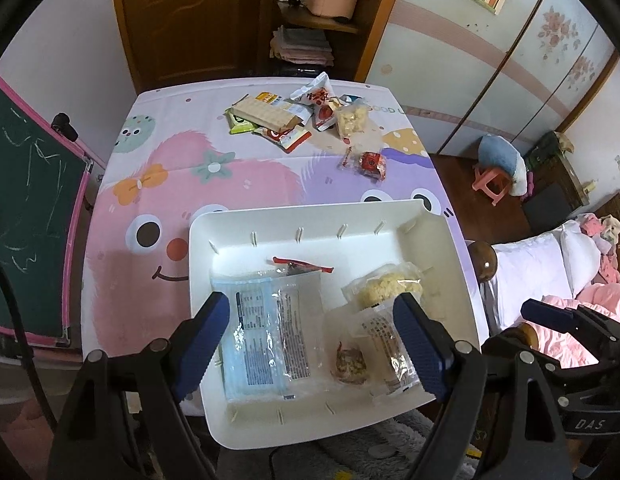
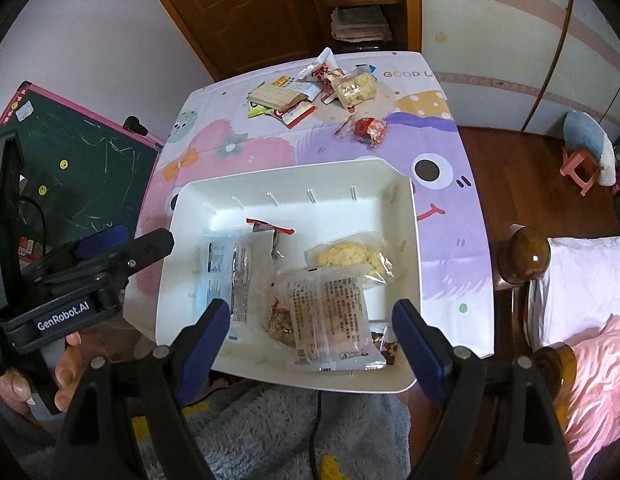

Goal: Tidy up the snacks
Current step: 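Move both grippers back toward the remaining snacks on the table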

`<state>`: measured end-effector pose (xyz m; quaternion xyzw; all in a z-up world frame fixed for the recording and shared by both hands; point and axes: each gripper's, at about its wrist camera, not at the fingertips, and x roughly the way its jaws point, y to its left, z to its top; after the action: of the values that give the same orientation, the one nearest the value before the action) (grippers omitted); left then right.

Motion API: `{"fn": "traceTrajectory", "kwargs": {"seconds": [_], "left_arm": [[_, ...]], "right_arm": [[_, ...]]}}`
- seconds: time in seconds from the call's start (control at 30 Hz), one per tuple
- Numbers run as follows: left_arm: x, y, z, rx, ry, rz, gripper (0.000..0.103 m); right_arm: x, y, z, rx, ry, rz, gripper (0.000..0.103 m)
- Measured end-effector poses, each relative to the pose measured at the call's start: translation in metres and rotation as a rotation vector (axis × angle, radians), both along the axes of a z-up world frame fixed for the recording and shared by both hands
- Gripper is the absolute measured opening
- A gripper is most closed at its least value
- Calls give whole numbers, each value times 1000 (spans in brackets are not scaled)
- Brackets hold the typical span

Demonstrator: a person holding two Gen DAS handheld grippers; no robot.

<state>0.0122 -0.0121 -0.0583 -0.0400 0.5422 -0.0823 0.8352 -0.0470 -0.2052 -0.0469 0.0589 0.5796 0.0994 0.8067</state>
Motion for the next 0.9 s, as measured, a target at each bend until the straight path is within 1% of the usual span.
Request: {"fn": "traceTrajectory", "kwargs": {"seconds": [0.37,0.53,0.67,0.8,0.9], "left_arm": [[36,-2,-3,-1,11,-22,83],[55,0,-2,19,-3,-45,83],[74,7,3,28,-24,-48,83],[99,14,10,49,-50,-57,83],[127,22,21,63,-87,-59,83]], "right_arm": [[25,-3,-10,10,24,-34,84],[39,2,-13,-35,16,-38,84],[48,9,-6,-73,-52,-20,84],[65,17,5,-163,-159,1,84],[85,17,14,-220,-214,-14,84]]}}
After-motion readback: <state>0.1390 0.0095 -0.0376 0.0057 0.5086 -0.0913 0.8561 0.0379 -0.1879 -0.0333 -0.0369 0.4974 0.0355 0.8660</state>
